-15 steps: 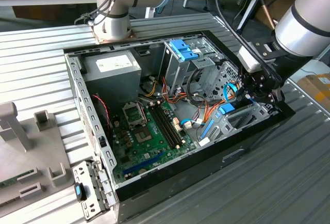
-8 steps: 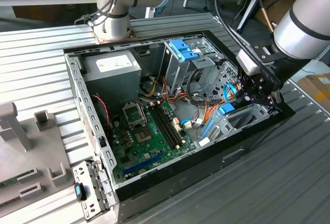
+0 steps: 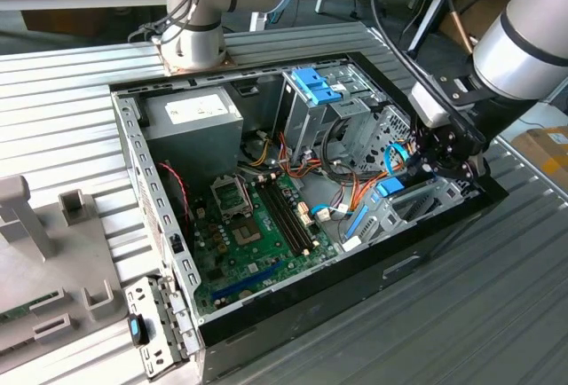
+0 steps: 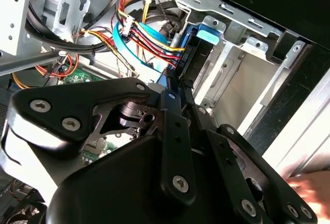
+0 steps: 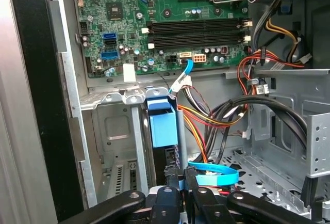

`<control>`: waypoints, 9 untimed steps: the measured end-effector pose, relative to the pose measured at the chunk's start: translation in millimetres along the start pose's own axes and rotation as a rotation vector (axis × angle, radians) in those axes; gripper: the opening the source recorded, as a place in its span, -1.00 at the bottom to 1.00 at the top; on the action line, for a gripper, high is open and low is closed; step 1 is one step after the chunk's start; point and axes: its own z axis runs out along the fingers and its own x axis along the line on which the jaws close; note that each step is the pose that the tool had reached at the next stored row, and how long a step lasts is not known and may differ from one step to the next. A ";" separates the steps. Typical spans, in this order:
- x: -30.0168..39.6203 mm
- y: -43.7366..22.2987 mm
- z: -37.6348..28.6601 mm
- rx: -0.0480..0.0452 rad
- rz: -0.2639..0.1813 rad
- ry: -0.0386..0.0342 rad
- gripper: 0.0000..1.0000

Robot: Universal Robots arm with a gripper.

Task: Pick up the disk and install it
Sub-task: 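Insert the first disk wire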

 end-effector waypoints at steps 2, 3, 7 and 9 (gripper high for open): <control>0.1 0.1 0.9 -0.0003 -0.005 0.0025 -0.67; 0.1 0.1 0.8 -0.0004 -0.005 0.0028 -0.67; 0.2 0.1 1.0 -0.0024 -0.022 0.0047 -0.67; 0.4 0.0 0.8 -0.0026 -0.023 0.0049 -0.67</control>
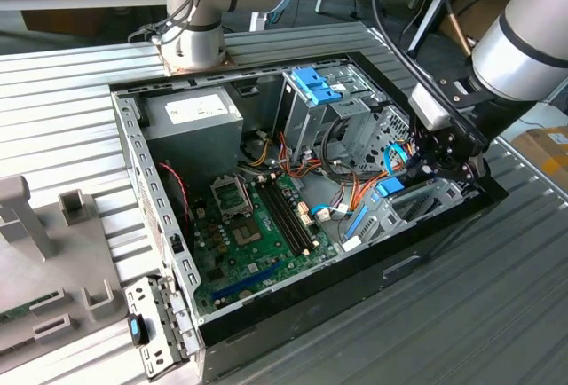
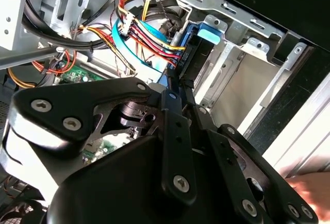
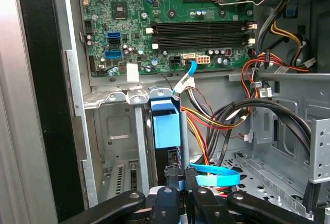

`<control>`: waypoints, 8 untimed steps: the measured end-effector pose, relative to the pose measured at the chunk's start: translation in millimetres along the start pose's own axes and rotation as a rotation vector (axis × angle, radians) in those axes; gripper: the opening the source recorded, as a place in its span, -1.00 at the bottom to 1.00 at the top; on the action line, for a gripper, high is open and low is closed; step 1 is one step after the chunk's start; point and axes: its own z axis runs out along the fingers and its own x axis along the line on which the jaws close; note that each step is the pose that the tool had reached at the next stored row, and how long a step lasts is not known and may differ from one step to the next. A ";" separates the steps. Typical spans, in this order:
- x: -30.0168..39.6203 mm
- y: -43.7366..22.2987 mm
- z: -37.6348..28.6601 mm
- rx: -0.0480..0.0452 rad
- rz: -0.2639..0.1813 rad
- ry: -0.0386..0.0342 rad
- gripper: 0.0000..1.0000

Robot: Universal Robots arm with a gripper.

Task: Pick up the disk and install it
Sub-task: 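Insert the first disk wire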

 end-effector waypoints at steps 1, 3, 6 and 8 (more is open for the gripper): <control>0.0 0.0 0.1 -0.0002 -0.001 -0.0004 -0.67; 0.1 0.0 0.1 -0.0007 -0.005 -0.0008 -0.67; 0.4 0.3 2.8 -0.0014 -0.010 -0.0010 -0.67; 0.6 0.4 3.8 -0.0020 -0.014 -0.0017 -0.67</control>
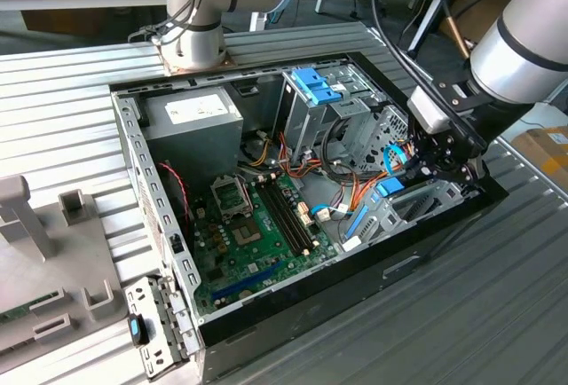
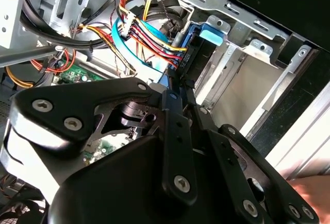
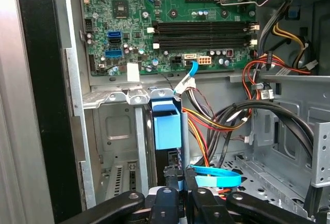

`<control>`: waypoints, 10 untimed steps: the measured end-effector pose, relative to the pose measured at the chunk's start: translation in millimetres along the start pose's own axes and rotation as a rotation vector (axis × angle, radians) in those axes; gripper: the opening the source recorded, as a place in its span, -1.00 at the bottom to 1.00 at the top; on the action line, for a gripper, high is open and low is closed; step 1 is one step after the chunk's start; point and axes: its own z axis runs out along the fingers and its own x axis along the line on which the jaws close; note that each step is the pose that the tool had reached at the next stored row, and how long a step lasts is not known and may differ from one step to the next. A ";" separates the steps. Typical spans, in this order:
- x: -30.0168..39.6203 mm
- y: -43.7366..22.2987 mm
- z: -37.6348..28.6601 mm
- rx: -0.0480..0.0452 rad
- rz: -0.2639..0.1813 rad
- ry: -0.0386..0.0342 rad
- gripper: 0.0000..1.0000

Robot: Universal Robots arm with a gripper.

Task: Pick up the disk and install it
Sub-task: 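Insert the first disk wire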

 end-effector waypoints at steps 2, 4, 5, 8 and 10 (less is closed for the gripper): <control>0.0 0.0 0.2 -0.0001 0.000 -0.0001 -0.67; 0.0 0.0 0.2 -0.0001 0.000 -0.0001 -0.67; 0.0 0.0 0.3 -0.0001 0.000 -0.0001 -0.67; 0.1 0.1 0.4 0.0000 0.000 -0.0003 -0.53; 0.1 0.1 0.4 0.0000 0.000 -0.0002 -0.40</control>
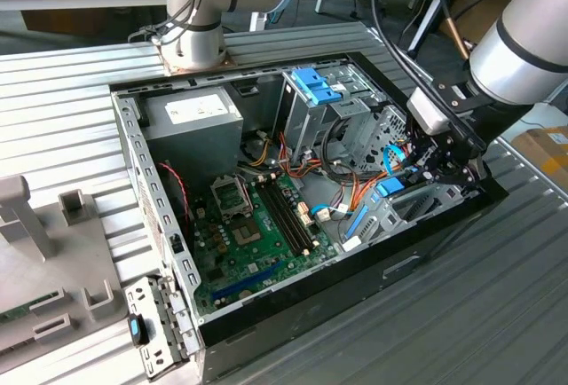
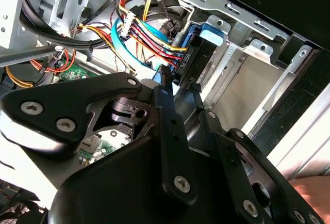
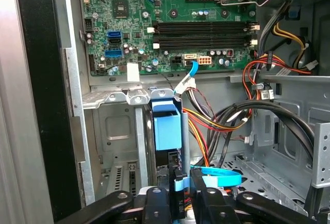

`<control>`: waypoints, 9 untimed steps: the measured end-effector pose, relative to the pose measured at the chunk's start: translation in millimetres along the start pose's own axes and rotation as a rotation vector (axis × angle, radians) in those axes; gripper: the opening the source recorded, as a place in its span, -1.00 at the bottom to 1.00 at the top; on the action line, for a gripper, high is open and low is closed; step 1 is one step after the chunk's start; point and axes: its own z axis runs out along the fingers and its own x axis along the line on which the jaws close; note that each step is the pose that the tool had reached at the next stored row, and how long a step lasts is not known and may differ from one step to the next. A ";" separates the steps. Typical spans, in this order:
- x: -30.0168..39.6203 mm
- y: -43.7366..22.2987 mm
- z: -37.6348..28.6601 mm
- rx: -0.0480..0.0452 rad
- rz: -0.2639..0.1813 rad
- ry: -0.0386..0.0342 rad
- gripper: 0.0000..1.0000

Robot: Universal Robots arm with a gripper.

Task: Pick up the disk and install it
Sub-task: 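Insert the first disk wire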

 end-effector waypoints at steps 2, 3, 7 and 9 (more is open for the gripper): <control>-0.1 -0.1 -0.9 0.0000 0.000 0.0003 -0.40; -0.4 -0.2 -1.9 0.0000 0.000 0.0005 -0.40; -4.1 -1.0 -10.1 0.0002 -0.001 0.0039 -0.40; -7.0 -1.1 -13.3 0.0003 -0.001 0.0053 -0.40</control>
